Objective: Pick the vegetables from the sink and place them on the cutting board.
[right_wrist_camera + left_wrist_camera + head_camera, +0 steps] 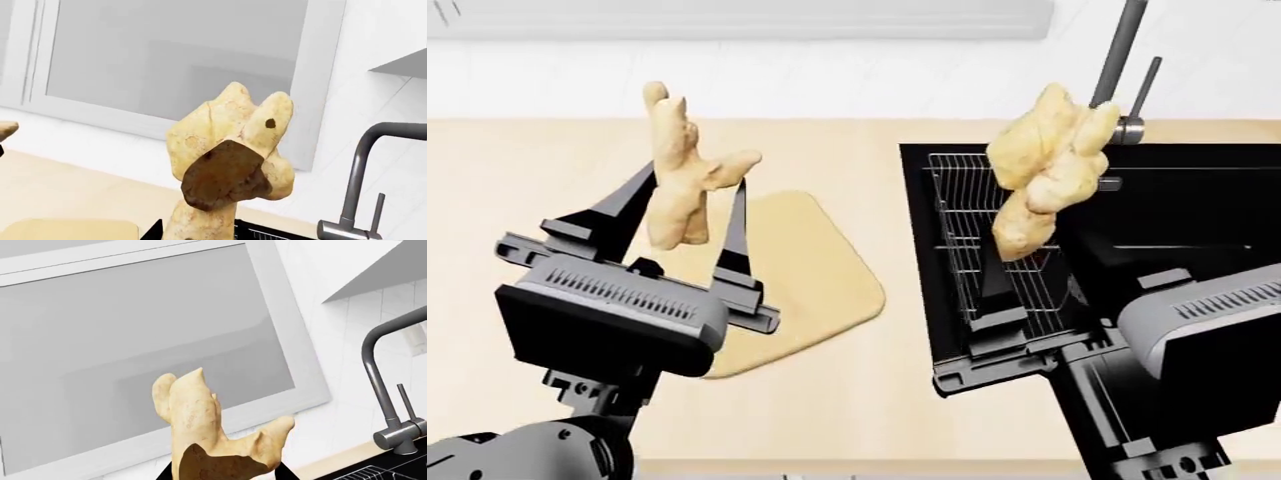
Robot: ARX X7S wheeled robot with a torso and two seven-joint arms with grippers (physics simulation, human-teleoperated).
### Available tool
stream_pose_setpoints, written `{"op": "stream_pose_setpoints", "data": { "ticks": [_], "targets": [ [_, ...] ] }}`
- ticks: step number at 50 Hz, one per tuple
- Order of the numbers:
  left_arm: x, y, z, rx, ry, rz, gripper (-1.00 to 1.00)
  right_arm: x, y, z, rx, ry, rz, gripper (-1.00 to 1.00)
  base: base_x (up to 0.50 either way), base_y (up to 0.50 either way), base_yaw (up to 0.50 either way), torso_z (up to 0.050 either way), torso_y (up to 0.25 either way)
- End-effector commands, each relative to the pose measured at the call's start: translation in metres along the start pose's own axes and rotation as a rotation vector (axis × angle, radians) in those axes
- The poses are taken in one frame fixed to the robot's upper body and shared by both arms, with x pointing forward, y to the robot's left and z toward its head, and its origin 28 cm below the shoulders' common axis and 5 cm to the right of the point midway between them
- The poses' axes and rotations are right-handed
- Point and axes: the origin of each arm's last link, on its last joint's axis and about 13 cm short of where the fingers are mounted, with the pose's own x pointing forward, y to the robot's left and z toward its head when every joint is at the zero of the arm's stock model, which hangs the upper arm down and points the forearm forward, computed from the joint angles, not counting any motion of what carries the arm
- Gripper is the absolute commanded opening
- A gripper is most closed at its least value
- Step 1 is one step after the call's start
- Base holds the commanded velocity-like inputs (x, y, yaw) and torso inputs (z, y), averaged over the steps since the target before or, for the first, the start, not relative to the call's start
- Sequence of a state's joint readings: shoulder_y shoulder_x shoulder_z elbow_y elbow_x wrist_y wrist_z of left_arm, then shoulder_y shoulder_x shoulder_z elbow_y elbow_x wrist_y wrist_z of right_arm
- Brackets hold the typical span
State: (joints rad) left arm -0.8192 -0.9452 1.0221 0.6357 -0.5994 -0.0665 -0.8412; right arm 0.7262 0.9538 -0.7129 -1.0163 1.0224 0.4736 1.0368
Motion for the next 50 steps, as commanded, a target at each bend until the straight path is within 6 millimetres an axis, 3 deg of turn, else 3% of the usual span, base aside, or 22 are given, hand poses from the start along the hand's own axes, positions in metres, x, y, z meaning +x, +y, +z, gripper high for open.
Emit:
{"op": "stream_pose_setpoints", "data": {
  "ticks": [1,23,30,40,50],
  "targets": [
    [0.0,-0.001,0.001,-0.014,0.0,-0.003,-1.0,0.001,0.0,0.0,-0.002,-0.002,-0.001,-1.0,0.0,0.5,0.0,0.0,0.0],
    [0.001,-0.002,0.001,-0.007,0.012,0.009,-1.0,0.004,-0.002,-0.004,0.057,0.001,0.004,-1.0,0.01,0.43,0.0,0.0,0.0],
    [0.009,-0.004,-0.001,0.013,0.064,0.041,-1.0,0.038,-0.007,-0.006,-0.017,0.2,0.096,-1.0,0.0,0.0,0.0,0.0,0.0],
    [0.021,-0.001,0.01,-0.016,0.036,0.046,-1.0,0.101,-0.015,-0.005,0.037,0.497,0.178,-1.0,0.0,0.0,0.0,0.0,0.0],
    [0.02,-0.002,0.005,-0.029,0.052,0.047,-1.0,0.117,-0.019,-0.001,0.093,0.624,0.196,-1.0,0.0,0.0,0.0,0.0,0.0]
  ]
}}
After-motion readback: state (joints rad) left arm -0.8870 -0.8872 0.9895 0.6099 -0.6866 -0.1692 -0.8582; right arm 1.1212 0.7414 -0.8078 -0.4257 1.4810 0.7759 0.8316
